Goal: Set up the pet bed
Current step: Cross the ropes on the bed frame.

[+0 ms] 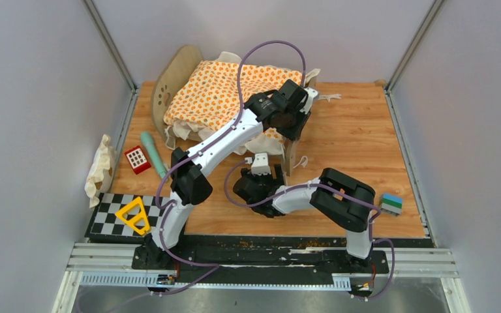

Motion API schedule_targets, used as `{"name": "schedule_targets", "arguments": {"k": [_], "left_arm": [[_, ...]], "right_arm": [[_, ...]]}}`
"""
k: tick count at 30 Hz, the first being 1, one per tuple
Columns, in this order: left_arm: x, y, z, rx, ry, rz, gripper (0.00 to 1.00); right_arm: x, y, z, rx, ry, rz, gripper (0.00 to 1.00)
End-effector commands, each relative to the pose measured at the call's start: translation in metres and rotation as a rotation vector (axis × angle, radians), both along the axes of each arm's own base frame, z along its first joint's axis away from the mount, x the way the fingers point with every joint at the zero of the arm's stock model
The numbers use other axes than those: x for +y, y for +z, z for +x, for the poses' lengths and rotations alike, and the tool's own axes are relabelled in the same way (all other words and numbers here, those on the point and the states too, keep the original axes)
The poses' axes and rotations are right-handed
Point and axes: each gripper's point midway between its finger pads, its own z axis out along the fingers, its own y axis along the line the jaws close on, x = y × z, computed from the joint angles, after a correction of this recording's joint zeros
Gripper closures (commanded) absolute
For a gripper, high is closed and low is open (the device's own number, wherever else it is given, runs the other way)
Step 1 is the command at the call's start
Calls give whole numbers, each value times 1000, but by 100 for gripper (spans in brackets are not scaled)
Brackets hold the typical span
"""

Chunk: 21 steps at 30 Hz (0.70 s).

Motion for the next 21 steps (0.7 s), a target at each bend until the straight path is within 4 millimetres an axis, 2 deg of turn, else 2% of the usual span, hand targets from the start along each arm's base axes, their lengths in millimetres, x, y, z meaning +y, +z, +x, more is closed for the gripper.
{"name": "schedule_targets", "arguments": {"k": [1, 5, 10, 13, 16, 21], "left_arm": [[-9, 97, 24, -266, -83, -187, 100], [-9, 97, 23, -266, -82, -185, 100], [-9, 96, 23, -260, -81, -186, 100], [-7, 97, 23, -261, -79, -182, 100], [-7, 96, 22, -259, -79, -180, 100], [-7, 97, 22, -255, -81, -186, 100]], "right_arm": [[7, 0, -2, 13, -15, 8, 14], [23, 5, -20, 6, 28, -21, 14], [20, 6, -37, 11, -41, -70, 13], [14, 3, -45, 20, -74, -82, 13], [-1, 4, -49, 20, -127, -118, 12], [-26, 21, -54, -20, -234, -229, 9]]}}
